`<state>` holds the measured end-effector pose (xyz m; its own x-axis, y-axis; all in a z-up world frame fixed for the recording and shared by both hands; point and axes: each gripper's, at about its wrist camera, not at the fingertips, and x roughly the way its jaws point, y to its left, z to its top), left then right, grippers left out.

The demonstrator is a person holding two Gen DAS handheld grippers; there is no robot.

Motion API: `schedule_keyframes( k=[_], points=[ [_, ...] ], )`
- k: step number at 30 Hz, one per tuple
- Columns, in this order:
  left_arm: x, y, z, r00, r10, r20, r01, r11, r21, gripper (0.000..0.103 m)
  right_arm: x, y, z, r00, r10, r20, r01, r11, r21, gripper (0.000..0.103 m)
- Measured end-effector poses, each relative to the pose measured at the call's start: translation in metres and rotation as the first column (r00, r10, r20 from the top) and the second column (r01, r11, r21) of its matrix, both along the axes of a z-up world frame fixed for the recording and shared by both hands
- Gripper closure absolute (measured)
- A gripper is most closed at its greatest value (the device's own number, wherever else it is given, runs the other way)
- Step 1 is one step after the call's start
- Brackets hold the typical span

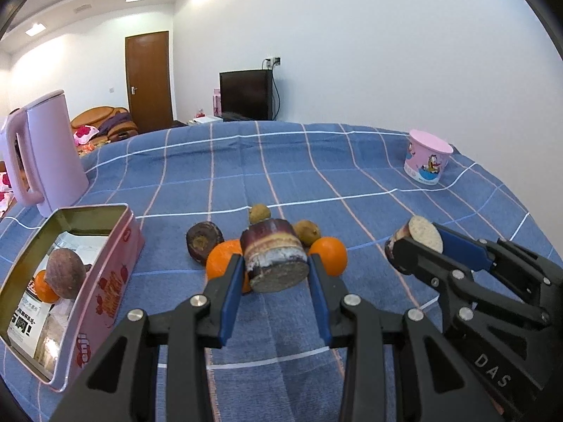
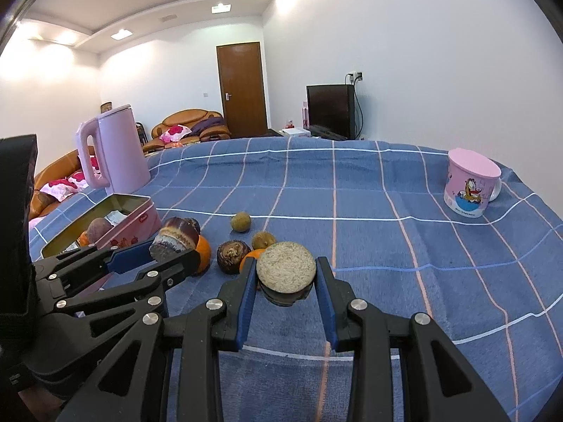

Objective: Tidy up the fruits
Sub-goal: 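Lift the brown slice with the left tool while the right tool lifts the beige slice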

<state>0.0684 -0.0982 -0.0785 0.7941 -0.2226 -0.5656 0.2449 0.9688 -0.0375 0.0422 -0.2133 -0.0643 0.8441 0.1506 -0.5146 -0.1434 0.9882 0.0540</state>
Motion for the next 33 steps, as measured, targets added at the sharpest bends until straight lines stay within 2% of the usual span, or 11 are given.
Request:
schedule_keyframes(
  k=[33],
  points=[
    [-0.017,0.004,0.009,0.995,0.032,0.095,-0.032,0.999,0.007,0.065,-0.018,0.002,0.008,0.995,0.013,0.096,-0.012,1.000,-0.011,0.068]
  ],
)
